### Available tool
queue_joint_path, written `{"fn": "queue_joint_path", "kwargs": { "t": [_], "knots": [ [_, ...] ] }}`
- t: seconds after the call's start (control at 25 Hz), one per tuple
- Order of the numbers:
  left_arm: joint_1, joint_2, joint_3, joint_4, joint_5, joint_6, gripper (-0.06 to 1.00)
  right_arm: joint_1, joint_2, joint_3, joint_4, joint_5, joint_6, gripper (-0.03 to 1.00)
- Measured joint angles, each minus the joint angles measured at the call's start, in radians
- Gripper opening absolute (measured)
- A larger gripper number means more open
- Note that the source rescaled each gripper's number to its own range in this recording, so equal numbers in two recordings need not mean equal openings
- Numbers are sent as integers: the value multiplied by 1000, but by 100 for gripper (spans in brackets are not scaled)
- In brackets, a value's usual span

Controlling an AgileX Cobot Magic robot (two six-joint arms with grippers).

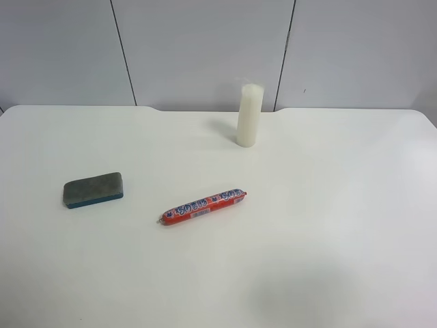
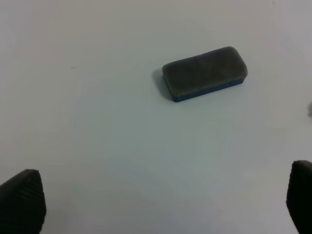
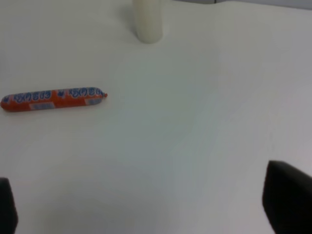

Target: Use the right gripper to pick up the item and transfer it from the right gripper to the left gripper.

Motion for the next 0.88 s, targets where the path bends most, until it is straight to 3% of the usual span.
{"fn": "queue_joint_path", "kwargs": {
  "t": [0.24,0.56,0.88],
  "knots": [
    [0,0,0,0,0,0,100,-38,0,0,0,0,0,98],
    [80,-17,0,0,-3,0,100,-305,0,0,0,0,0,98],
    [81,-58,0,0,-4,0,100,-329,0,0,1,0,0,98]
  ]
}}
